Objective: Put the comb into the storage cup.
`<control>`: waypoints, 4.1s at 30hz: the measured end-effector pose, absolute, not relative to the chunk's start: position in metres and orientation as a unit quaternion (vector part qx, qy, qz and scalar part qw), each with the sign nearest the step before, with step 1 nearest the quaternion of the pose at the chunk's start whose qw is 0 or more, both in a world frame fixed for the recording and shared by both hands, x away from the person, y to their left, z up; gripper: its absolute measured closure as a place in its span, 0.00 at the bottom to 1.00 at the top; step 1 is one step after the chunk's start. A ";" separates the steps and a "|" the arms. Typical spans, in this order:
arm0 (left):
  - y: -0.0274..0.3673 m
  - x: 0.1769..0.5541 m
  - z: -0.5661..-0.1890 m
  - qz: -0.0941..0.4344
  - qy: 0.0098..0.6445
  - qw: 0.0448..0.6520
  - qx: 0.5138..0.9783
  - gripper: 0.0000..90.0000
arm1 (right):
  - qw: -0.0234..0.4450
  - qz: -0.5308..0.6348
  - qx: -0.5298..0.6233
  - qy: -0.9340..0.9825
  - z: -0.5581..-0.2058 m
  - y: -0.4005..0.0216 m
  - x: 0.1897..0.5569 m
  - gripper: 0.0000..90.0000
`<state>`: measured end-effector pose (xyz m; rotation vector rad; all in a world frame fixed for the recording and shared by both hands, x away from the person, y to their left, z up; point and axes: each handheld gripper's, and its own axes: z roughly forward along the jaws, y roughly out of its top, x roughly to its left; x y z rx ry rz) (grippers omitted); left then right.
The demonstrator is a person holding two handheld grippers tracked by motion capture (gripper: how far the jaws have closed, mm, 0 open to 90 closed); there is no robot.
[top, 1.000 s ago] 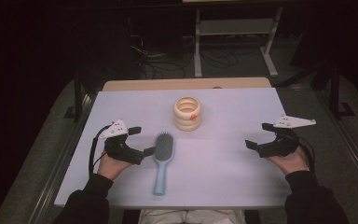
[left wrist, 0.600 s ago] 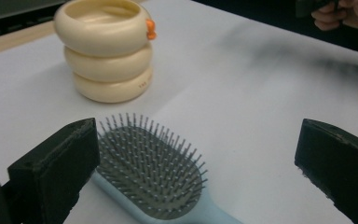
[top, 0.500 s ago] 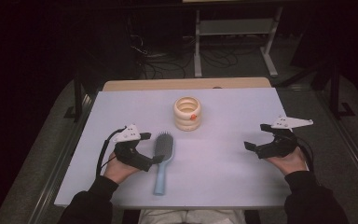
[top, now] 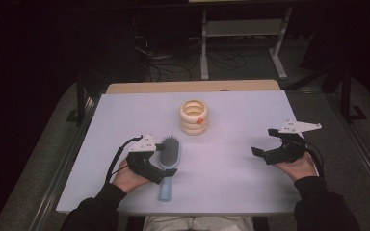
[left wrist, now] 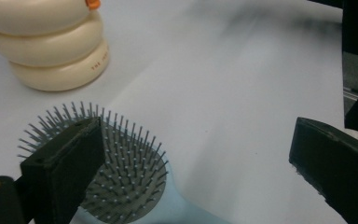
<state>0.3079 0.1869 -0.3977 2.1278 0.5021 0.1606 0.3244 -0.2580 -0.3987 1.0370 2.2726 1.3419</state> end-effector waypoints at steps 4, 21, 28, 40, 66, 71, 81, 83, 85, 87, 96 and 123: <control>0.184 0.308 -0.401 0.055 0.198 0.446 0.871 0.06 | 0.153 0.468 0.361 0.792 -0.398 -0.258 0.324 0.00; 0.176 0.304 -0.408 0.007 0.173 0.421 0.890 0.20 | 0.153 0.464 0.361 0.794 -0.399 -0.258 0.324 0.00; 0.174 0.303 -0.409 -0.009 0.169 0.413 0.895 0.35 | 0.153 0.464 0.362 0.794 -0.399 -0.258 0.324 0.00; 0.167 0.296 -0.414 -0.019 0.139 0.382 0.914 0.52 | 0.153 0.462 0.362 0.795 -0.399 -0.258 0.323 0.00; 0.164 0.287 -0.417 -0.029 0.108 0.327 0.938 1.00 | 0.154 0.459 0.359 0.798 -0.399 -0.257 0.322 0.00; 0.163 0.284 -0.418 -0.032 0.100 0.315 0.943 1.00 | 0.153 0.459 0.358 0.799 -0.399 -0.257 0.322 0.00; 0.163 0.286 -0.422 -0.041 0.102 0.295 0.949 1.00 | 0.152 0.457 0.357 0.800 -0.399 -0.256 0.322 0.00; 0.164 0.287 -0.422 -0.041 0.102 0.293 0.950 1.00 | 0.152 0.457 0.357 0.800 -0.399 -0.256 0.322 0.00; 0.165 0.288 -0.423 -0.038 0.105 0.288 0.951 1.00 | 0.151 0.457 0.357 0.801 -0.400 -0.256 0.322 0.00; 0.167 0.289 -0.424 -0.031 0.108 0.282 0.953 1.00 | 0.151 0.457 0.356 0.801 -0.400 -0.256 0.322 0.00; 0.180 0.298 -0.425 -0.024 0.134 0.275 0.952 1.00 | 0.151 0.456 0.355 0.802 -0.399 -0.256 0.322 0.00; 0.214 0.318 -0.423 0.007 0.216 0.266 0.939 1.00 | 0.145 0.450 0.353 0.808 -0.401 -0.254 0.321 0.00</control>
